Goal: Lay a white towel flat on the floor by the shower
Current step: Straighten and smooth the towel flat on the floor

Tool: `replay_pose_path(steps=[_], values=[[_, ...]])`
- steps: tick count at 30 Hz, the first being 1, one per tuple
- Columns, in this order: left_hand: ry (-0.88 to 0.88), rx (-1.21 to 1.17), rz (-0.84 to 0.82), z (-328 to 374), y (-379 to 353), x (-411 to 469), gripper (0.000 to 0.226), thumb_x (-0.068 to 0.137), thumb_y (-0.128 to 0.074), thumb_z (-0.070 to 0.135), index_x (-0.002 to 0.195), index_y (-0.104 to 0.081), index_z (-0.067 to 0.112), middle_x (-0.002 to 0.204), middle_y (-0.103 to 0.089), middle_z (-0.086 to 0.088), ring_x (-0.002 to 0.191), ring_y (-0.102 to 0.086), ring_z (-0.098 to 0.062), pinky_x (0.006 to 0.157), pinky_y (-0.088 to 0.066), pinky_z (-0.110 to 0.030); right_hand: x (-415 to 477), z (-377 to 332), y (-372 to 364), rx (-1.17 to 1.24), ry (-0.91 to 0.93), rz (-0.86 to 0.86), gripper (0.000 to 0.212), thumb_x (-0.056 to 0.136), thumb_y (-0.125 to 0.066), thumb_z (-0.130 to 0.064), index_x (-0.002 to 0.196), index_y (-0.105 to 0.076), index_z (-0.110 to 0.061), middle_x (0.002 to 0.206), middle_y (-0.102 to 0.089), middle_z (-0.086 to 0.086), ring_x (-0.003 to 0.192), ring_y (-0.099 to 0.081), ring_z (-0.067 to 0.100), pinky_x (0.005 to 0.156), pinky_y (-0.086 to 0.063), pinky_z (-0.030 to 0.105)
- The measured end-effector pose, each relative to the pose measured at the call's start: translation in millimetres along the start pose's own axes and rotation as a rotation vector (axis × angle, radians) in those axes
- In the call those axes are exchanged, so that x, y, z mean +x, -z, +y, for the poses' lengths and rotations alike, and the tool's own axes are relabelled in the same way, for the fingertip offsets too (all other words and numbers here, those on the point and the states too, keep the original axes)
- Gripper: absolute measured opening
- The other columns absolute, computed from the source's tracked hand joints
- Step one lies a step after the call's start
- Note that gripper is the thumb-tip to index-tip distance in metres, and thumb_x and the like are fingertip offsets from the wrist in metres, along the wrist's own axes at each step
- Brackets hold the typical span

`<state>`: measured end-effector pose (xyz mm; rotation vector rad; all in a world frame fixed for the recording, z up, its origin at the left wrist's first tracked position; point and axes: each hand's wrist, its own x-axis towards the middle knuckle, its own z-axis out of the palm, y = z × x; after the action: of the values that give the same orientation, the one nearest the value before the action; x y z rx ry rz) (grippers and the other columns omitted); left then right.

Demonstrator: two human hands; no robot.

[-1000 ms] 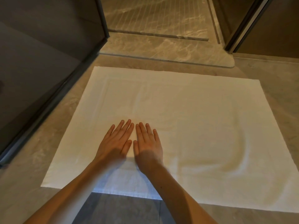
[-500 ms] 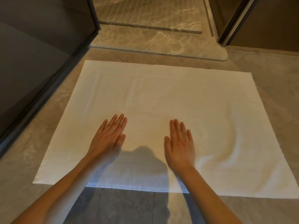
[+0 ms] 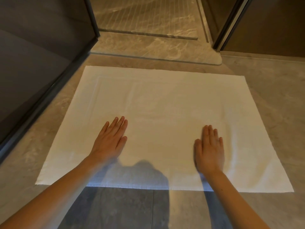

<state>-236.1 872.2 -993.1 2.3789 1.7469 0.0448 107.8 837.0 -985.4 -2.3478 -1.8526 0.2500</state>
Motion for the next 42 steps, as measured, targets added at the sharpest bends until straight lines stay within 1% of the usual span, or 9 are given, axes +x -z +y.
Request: replay_pose_path(steps=[2, 5, 10, 13, 17, 20, 24, 32, 42], values=[[-0.067, 0.03, 0.033, 17.9, 3.4, -1.9, 0.061, 0.098, -0.009, 0.044, 0.153, -0.001, 0.018, 0.161, 0.004, 0.003, 0.148, 0.006, -0.015, 0.119, 0.005, -0.033, -13.3, -32.1, -0.5, 0.015, 0.132, 0.006, 0.059, 0.099, -0.024, -0.033, 0.153, -0.022, -0.008, 0.161, -0.019, 0.008, 0.149, -0.012, 0.024, 0.12, -0.005, 0.037], [-0.216, 0.032, 0.08, 64.4, 2.9, -0.9, 0.058, 0.098, -0.024, 0.035, 0.151, -0.027, 0.01, 0.159, -0.02, -0.006, 0.146, -0.018, -0.025, 0.117, -0.013, -0.041, -30.7, -80.2, -7.8, 0.093, 0.295, -0.032, 0.056, 0.1, -0.033, -0.03, 0.152, -0.026, -0.01, 0.16, -0.022, 0.006, 0.149, -0.014, 0.024, 0.12, -0.004, 0.036], [-0.284, -0.005, 0.102, 113.0, -2.9, 11.9, 0.054, 0.097, -0.026, 0.027, 0.146, -0.037, 0.007, 0.154, -0.033, -0.009, 0.142, -0.031, -0.026, 0.117, -0.026, -0.045, -28.5, -88.5, -15.0, 0.127, 0.282, -0.096, 0.055, 0.103, -0.023, -0.028, 0.155, -0.01, -0.015, 0.163, -0.006, -0.001, 0.15, 0.004, 0.015, 0.121, 0.006, 0.032], [-0.29, -0.016, 0.102, 126.2, -5.7, 30.8, 0.055, 0.097, -0.026, 0.029, 0.147, -0.036, 0.008, 0.154, -0.031, -0.008, 0.142, -0.03, -0.024, 0.118, -0.018, -0.042, -21.2, -53.7, -12.3, 0.084, 0.276, -0.094, 0.056, 0.103, -0.021, -0.032, 0.155, -0.009, -0.016, 0.162, -0.004, -0.003, 0.15, 0.004, 0.016, 0.121, 0.005, 0.032], [-0.378, -0.002, 0.063, 164.4, -15.4, 61.7, 0.058, 0.096, -0.024, 0.033, 0.147, -0.034, 0.008, 0.155, -0.03, -0.009, 0.143, -0.029, -0.025, 0.116, -0.022, -0.046, -16.1, -6.1, -8.9, 0.039, 0.233, -0.082, 0.056, 0.103, -0.016, -0.036, 0.155, -0.007, -0.019, 0.16, 0.001, -0.007, 0.149, 0.007, 0.011, 0.121, 0.004, 0.032], [-0.475, -0.06, 0.05, 183.3, -33.4, 70.7, 0.055, 0.1, -0.025, 0.032, 0.15, -0.028, 0.009, 0.158, -0.022, -0.007, 0.147, -0.017, -0.022, 0.119, -0.02, -0.046, -13.8, 11.6, -8.4, 0.037, 0.221, -0.083, 0.056, 0.102, -0.012, -0.04, 0.155, -0.005, -0.022, 0.16, 0.001, -0.009, 0.148, 0.01, 0.008, 0.121, 0.005, 0.031], [-0.453, -0.078, 0.07, 180.0, -49.2, 70.5, 0.058, 0.1, -0.022, 0.037, 0.154, -0.017, 0.015, 0.162, -0.012, 0.0, 0.149, -0.006, -0.014, 0.119, -0.015, -0.043, -11.5, 37.9, -5.5, 0.033, 0.174, -0.07, 0.056, 0.103, -0.015, -0.04, 0.156, -0.005, -0.024, 0.161, 0.0, -0.01, 0.148, 0.01, 0.007, 0.12, 0.008, 0.027], [-0.512, -0.099, 0.126, 180.9, -47.3, 71.9, 0.057, 0.1, -0.029, 0.032, 0.152, -0.024, 0.008, 0.161, -0.018, -0.007, 0.148, -0.017, -0.023, 0.117, -0.021, -0.048, -10.3, 91.1, 4.4, 0.037, 0.037, -0.036, 0.058, 0.102, -0.012, -0.044, 0.155, 0.001, -0.027, 0.161, 0.004, -0.013, 0.147, 0.012, 0.004, 0.119, 0.008, 0.027], [-0.492, -0.161, 0.138, 183.0, -42.5, 69.0, 0.055, 0.1, -0.031, 0.03, 0.15, -0.028, 0.009, 0.16, -0.022, -0.005, 0.148, -0.017, -0.02, 0.118, -0.019, -0.045, -11.9, 170.0, 24.7, -0.012, -0.169, 0.01, 0.062, 0.1, -0.013, -0.044, 0.156, -0.006, -0.019, 0.163, -0.006, -0.004, 0.148, 0.0, 0.01, 0.121, -0.002, 0.034]])
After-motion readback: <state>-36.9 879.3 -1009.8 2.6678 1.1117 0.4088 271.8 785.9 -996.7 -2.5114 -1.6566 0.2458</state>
